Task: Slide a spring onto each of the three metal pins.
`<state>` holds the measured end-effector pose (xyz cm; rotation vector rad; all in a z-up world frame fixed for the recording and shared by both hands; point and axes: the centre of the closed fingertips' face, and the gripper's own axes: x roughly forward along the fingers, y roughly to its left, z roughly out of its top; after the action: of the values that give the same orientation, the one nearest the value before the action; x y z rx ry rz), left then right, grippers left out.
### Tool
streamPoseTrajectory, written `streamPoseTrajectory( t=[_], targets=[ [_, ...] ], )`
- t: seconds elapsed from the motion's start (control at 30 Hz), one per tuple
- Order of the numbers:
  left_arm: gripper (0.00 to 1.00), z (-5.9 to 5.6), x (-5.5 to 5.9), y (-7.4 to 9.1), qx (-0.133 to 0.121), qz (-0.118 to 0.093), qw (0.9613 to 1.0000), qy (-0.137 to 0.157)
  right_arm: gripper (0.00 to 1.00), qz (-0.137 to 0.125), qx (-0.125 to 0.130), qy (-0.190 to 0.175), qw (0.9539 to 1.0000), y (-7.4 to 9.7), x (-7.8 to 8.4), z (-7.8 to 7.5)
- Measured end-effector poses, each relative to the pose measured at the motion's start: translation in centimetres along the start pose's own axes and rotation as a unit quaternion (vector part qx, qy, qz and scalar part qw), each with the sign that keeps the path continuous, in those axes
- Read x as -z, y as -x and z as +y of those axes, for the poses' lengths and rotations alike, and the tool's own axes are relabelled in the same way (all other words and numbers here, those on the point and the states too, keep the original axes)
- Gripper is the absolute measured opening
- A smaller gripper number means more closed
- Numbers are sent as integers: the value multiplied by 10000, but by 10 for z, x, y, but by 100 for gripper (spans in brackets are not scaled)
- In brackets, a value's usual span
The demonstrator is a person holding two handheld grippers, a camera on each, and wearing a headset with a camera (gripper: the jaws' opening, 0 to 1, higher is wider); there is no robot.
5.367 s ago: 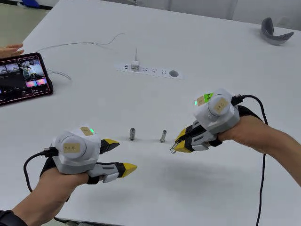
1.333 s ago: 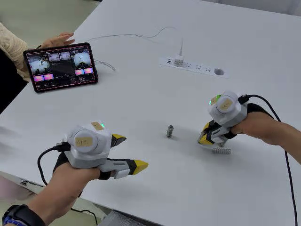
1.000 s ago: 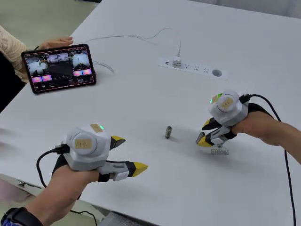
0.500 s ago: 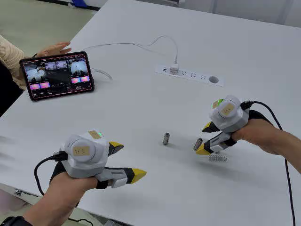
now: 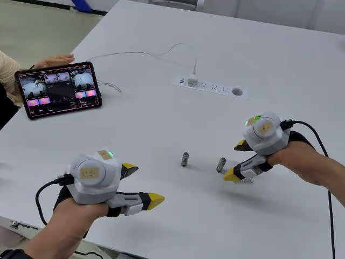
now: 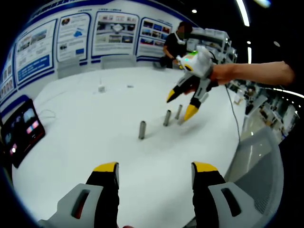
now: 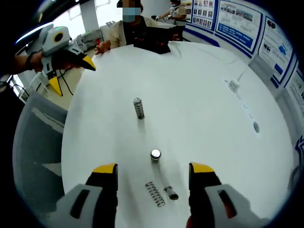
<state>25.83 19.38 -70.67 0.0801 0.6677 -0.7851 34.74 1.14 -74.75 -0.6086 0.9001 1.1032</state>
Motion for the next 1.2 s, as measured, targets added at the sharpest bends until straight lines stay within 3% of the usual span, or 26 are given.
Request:
streamPoseTrajectory(
  t=[0.6, 1.2],
  targets=[
    [64, -10, -10, -11, 138, -9, 9998, -111, 67, -371, 350, -567, 9971, 27, 15, 12],
    [66, -17, -23, -23, 256, -21, 9995, -203, 73, -654, 704, -1232, 9877, 59, 45, 21]
  ],
)
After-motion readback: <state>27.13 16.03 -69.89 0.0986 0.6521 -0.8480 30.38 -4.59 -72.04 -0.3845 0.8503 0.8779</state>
